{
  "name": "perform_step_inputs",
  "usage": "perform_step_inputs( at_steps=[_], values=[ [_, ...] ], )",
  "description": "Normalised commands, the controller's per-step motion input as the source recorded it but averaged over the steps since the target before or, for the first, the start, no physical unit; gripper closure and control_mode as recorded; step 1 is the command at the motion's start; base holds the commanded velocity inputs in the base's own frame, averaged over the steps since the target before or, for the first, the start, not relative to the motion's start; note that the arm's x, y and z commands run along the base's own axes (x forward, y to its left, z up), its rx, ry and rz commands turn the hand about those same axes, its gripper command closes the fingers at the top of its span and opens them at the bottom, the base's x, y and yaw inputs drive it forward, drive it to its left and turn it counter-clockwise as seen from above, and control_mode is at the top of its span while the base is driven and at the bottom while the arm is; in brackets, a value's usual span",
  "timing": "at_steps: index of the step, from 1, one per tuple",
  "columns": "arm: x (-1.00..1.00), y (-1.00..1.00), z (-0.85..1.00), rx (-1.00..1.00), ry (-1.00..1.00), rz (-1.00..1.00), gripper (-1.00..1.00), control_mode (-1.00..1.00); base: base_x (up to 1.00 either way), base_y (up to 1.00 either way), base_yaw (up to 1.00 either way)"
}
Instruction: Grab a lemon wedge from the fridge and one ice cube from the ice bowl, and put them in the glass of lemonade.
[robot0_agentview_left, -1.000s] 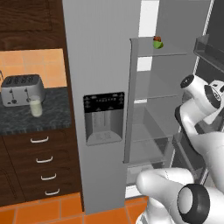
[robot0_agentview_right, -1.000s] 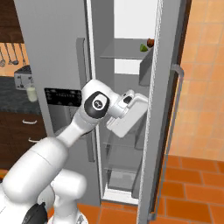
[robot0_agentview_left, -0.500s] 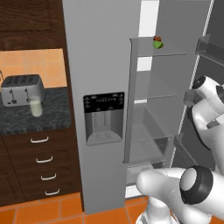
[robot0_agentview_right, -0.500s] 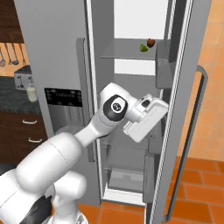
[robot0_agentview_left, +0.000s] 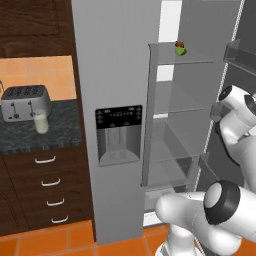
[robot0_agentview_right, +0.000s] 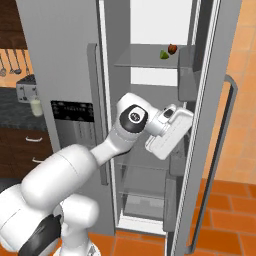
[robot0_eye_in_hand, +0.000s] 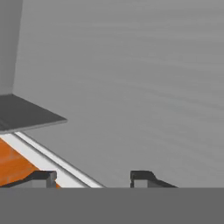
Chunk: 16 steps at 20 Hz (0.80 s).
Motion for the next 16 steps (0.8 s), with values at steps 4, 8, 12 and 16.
perform_step_inputs(
  at_steps=[4,8,12,16],
  values=[
    [-0.36,0.28,0.2,0.0,0.01,0.0,-1.0,-1.0,0.0,0.0,0.0],
    [-0.31,0.27,0.37,0.0,-0.04,0.0,-1.0,-1.0,0.0,0.0,0.0],
    [-0.03,0.67,0.11,0.02,-0.19,0.0,-1.0,-1.0,0.0,0.0,0.0],
    [0.01,0.96,-0.14,0.26,-0.41,-0.02,-1.0,-1.0,0.0,0.0,0.0]
  ],
)
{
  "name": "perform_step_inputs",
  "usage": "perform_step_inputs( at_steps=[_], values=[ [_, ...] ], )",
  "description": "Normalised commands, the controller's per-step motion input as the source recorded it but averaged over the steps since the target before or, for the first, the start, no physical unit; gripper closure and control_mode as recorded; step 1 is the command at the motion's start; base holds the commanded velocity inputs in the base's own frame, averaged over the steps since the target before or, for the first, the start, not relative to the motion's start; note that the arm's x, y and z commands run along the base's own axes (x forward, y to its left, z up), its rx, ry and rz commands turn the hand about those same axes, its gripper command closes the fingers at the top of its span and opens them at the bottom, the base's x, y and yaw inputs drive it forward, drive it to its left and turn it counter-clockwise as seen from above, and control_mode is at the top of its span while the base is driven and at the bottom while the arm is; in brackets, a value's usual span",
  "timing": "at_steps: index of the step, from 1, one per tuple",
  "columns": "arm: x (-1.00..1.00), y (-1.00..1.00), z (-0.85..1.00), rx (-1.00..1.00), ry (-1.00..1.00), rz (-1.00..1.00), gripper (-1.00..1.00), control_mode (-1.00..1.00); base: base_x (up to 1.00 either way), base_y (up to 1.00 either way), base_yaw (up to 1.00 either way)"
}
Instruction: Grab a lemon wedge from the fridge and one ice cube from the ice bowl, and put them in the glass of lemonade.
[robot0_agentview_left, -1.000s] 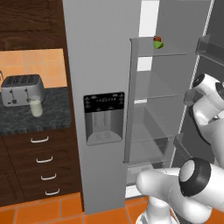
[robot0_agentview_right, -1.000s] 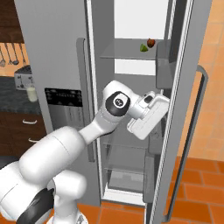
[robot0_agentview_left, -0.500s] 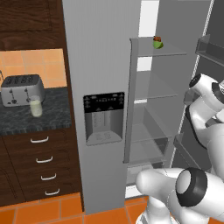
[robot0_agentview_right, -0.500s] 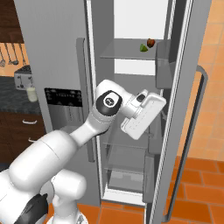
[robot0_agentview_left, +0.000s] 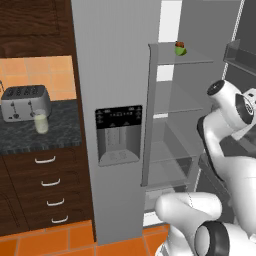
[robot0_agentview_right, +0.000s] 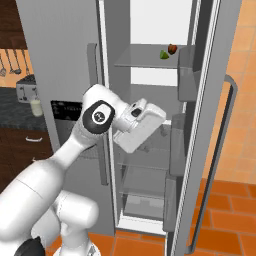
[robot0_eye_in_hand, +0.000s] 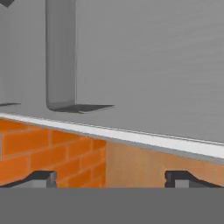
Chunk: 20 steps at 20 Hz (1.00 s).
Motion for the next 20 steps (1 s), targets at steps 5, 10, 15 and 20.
perform_step_inputs(
  at_steps=[5,10,15,20],
  values=[
    [0.17,1.0,-0.43,0.38,-0.38,0.0,-1.0,-1.0,0.0,0.0,0.0],
    [0.35,0.93,-0.78,0.43,-0.36,0.02,-1.0,-1.0,0.0,0.0,0.0],
    [0.29,0.73,-0.81,0.5,-0.42,0.04,-1.0,-1.0,0.0,0.0,0.0],
    [-0.02,0.6,-0.24,0.45,-0.27,0.1,-1.0,-1.0,0.0,0.0,0.0]
  ],
)
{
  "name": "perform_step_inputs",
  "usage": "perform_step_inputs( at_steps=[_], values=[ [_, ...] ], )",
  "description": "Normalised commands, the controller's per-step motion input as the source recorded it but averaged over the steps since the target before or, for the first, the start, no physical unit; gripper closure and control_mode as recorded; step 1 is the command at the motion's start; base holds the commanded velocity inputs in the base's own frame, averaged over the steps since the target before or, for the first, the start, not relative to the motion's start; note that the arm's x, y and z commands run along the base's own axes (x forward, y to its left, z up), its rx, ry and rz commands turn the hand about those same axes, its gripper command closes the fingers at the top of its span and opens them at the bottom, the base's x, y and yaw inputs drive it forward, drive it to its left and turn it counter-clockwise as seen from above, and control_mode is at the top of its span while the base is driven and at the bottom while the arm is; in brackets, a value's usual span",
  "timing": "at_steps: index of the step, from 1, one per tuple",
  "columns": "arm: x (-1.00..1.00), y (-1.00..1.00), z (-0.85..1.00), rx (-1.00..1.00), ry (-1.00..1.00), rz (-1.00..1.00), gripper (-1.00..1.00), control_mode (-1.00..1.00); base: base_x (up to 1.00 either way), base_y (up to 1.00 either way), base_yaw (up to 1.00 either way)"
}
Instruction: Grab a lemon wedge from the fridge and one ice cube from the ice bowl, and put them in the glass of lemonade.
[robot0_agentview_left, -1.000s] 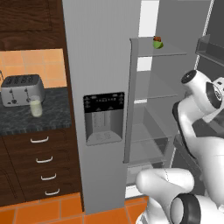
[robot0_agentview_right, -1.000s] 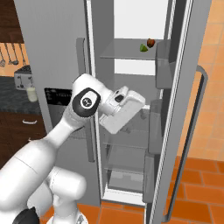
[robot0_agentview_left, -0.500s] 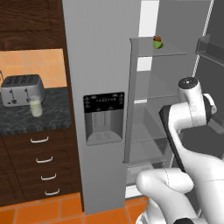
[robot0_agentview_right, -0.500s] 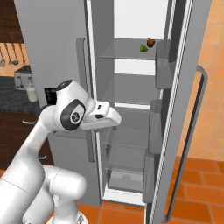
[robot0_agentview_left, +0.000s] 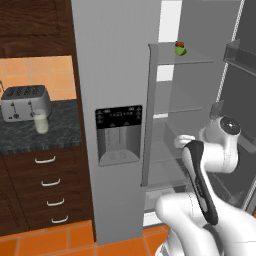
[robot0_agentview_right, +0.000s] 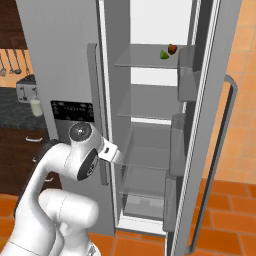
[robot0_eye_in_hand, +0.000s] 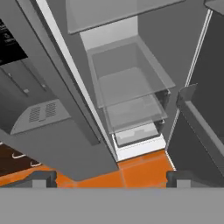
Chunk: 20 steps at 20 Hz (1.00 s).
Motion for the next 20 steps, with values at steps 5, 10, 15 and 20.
perform_step_inputs(
  at_steps=[5,10,15,20],
  values=[
    [-0.9,0.0,1.0,-0.04,0.0,0.08,-1.0,-1.0,0.0,0.0,0.0],
    [-0.79,0.08,0.95,-0.22,0.01,0.03,-1.0,-1.0,0.0,0.0,0.0],
    [-0.43,0.22,0.33,-0.21,0.04,-0.01,-1.0,-1.0,0.0,0.0,0.0],
    [0.03,0.0,0.0,0.0,0.0,-0.02,-1.0,-1.0,0.0,0.0,0.0]
  ],
)
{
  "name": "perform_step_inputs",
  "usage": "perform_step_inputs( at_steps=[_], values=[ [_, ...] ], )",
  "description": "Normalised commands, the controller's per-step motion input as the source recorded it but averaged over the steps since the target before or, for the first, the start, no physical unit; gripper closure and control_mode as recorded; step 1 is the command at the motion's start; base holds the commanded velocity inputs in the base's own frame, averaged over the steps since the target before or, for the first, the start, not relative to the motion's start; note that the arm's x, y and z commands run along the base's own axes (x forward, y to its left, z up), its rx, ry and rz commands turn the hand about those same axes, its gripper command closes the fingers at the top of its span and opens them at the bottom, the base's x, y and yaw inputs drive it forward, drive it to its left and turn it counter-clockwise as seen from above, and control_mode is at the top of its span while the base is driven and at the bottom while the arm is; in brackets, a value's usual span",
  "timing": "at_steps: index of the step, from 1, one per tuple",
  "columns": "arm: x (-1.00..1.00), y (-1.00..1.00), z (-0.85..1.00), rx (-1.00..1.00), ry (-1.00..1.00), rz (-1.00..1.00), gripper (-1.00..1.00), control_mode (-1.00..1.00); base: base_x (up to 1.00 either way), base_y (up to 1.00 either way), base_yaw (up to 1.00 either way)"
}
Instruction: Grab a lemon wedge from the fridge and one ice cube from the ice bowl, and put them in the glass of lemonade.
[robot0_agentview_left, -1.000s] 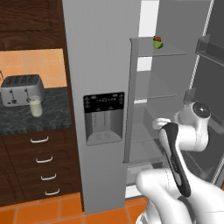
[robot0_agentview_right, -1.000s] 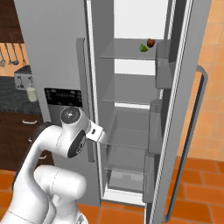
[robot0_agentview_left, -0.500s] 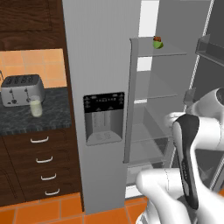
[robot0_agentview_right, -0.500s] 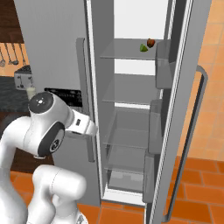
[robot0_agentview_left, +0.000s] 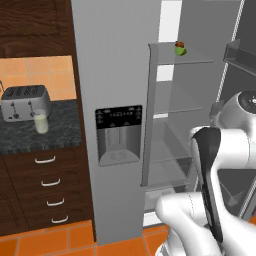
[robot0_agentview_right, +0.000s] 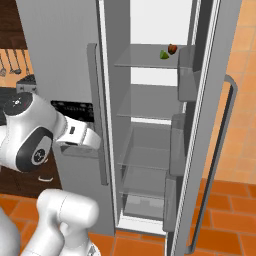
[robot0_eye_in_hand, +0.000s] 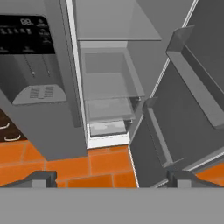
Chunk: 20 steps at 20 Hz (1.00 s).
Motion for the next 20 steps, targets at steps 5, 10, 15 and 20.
perform_step_inputs(
  at_steps=[5,10,15,20],
  values=[
    [0.23,-0.02,0.0,0.01,-0.01,-0.15,-1.0,-1.0,0.0,0.0,0.0],
    [0.0,-0.13,0.0,0.04,0.0,-0.05,-1.0,-1.0,0.0,0.0,0.0],
    [0.0,-0.14,0.0,0.04,0.0,-0.06,-1.0,1.0,0.0,-0.11,-0.07],
    [0.0,0.0,0.0,0.0,0.0,0.0,-1.0,1.0,0.37,-0.35,-0.28]
  ],
)
